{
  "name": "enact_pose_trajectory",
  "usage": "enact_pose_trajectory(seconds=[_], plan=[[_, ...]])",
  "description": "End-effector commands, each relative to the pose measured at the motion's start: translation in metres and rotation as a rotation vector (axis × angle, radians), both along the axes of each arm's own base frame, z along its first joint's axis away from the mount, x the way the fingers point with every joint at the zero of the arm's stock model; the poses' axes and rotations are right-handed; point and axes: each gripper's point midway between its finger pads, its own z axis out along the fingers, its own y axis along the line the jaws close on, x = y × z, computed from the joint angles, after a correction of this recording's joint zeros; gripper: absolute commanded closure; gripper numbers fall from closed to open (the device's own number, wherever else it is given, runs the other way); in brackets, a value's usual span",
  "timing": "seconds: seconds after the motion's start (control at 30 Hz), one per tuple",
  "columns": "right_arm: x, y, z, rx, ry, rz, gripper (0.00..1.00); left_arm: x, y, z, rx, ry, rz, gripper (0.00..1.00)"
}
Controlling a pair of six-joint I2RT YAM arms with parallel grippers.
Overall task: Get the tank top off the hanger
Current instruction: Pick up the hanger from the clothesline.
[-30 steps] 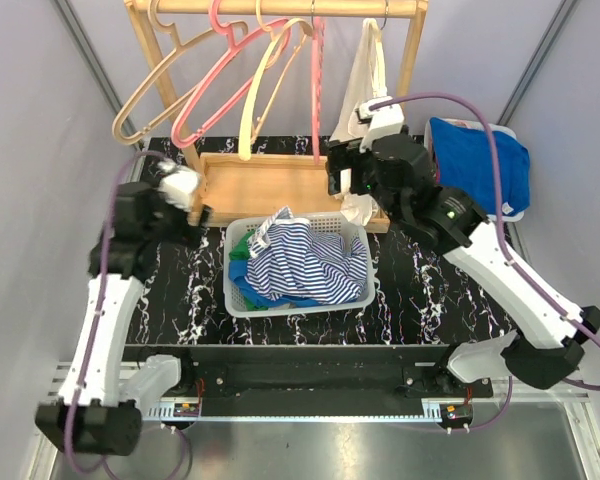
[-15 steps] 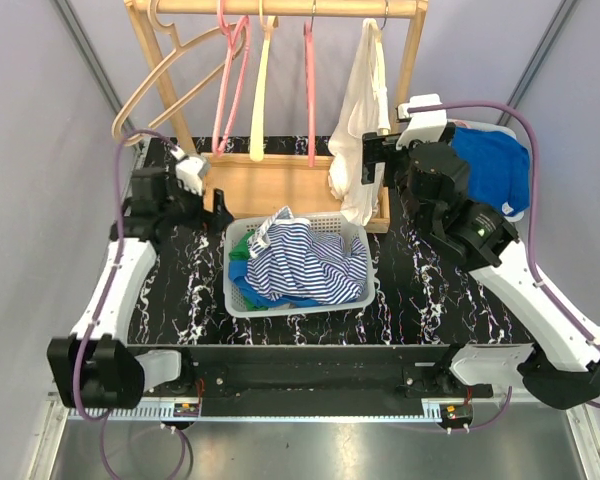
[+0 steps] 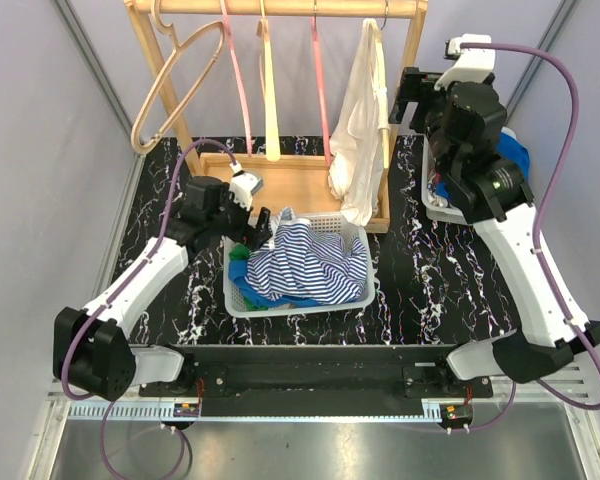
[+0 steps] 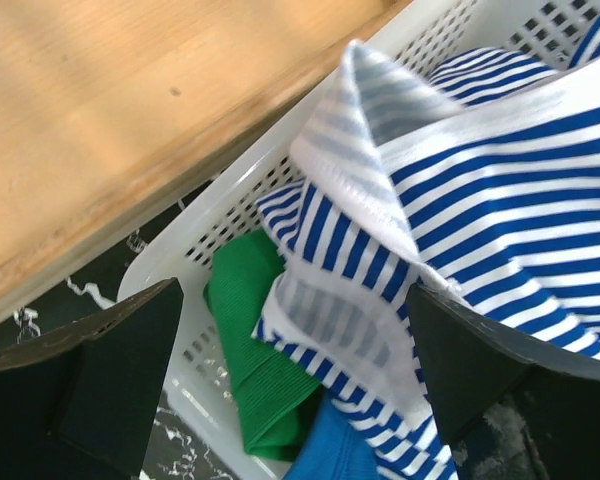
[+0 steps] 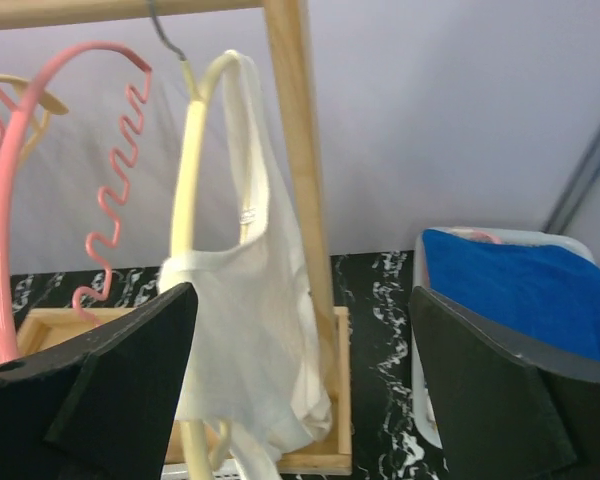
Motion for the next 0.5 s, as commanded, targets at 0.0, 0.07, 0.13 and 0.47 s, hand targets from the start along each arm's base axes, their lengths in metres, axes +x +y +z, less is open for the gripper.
enact_pose_trajectory(seconds=[0.0,0.07,0.13,0.47], plan=[[0.014,0.039,0.011,0.087,-0.016,0.182,0.07,0.015,-0.024,0.045,-0.03,-0.14,-0.048,0.01],[0.02,0.05,0.011,0.095,-0.01,0.219,0.08,0.013,-0.027,0.053,-0.019,-0.151,-0.066,0.01],[0.026,0.06,0.009,0.106,0.001,0.251,0.09,0.015,-0.028,0.077,-0.012,-0.204,-0.069,0.01],[0.056,0.063,-0.031,0.057,0.094,0.196,0.29,0.0,-0.029,0.156,0.1,-0.36,-0.001,0.01]])
